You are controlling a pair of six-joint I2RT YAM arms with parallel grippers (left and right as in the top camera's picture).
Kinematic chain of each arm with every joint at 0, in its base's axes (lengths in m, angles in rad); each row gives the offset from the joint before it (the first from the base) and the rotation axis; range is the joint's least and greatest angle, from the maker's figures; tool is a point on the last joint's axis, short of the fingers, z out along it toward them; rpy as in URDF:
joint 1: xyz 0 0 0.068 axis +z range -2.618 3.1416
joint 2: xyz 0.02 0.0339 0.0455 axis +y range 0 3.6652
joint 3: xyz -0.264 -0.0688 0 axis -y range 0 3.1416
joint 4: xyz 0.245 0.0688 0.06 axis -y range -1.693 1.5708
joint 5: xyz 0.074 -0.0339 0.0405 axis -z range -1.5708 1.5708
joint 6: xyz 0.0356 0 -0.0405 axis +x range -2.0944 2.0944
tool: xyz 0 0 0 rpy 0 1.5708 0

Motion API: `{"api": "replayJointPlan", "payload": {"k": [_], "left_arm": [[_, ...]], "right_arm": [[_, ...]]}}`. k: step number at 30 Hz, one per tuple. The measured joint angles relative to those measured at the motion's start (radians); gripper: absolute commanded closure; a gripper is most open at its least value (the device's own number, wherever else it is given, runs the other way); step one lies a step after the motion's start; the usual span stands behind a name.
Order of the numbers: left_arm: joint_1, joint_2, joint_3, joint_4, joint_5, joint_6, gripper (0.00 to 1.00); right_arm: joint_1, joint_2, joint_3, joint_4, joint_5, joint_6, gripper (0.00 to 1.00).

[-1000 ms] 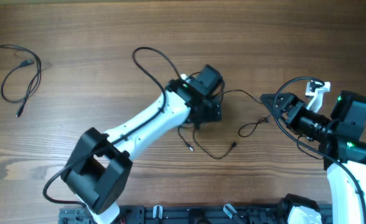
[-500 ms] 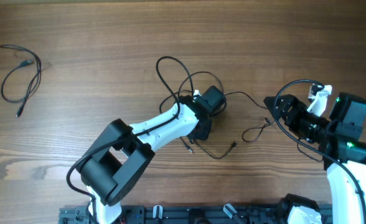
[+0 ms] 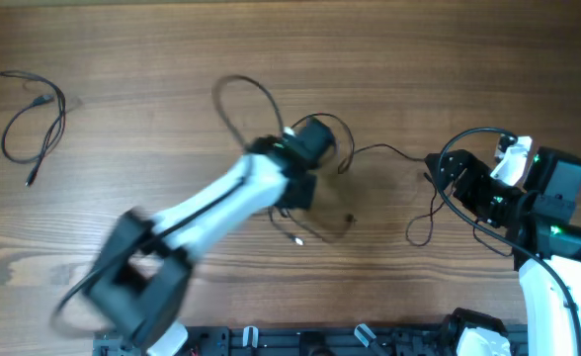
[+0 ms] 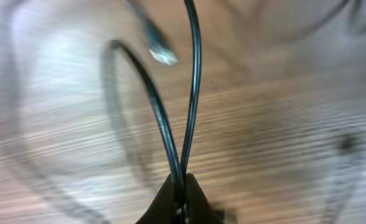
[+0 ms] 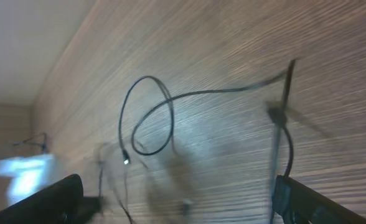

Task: Untangle cables
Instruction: 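Drag the grasped cable to the upper left with the left gripper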

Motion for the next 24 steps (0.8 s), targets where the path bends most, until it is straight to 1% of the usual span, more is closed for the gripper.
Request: {"api": "replayJointPlan", "payload": {"k": [2,4,6,8,10,11,13,15,19,21,22,24], "left_arm": [[0.069,-0.167,0.005,-0.019,-0.034,0.004,0.96],[0.164,-0.327,0.020,0.004,-0.061,0.024,0.96],[0.275,-0.409,0.025,0.080,-0.073,0.069,0.96],[0.371,-0.423,0.026,0.183,-0.077,0.116,0.96],[0.466,-0.408,0.027,0.333,-0.066,0.159,0.96],[0.530,-0.385,0.028,0.423,-0.054,0.185,0.96],[0.615,-0.321,0.028,0.581,-0.021,0.219,0.96],[0.673,-0.230,0.028,0.747,-0.001,0.257,0.96],[0.773,-0.064,0.028,1.149,0.001,0.307,0.96],[0.805,-0.037,0.061,1.250,0.000,0.314,0.96],[0.826,-0.021,0.119,1.284,0.001,0.315,0.96],[0.851,0.000,0.193,1.286,0.008,0.318,0.96]], "right_arm": [[0.000,0.000,0.000,0.000,0.025,0.000,0.00],[0.000,0.000,0.000,0.001,0.050,0.000,0.00],[0.000,0.000,0.000,0.001,0.066,0.001,0.00],[0.000,0.000,0.000,0.000,0.074,0.013,0.00],[0.000,0.000,0.000,0.000,0.086,0.024,0.00],[0.000,0.000,0.000,-0.001,0.089,0.029,0.00],[0.000,0.000,0.000,0.001,0.092,0.035,0.00],[0.000,0.000,0.000,0.001,0.093,0.039,0.00],[0.000,0.021,0.000,0.002,0.094,0.039,0.00],[0.000,0.049,0.000,0.003,0.097,0.049,0.00],[0.000,0.069,0.000,0.006,0.099,0.060,0.00],[0.000,0.107,0.000,0.016,0.101,0.080,0.00]]}}
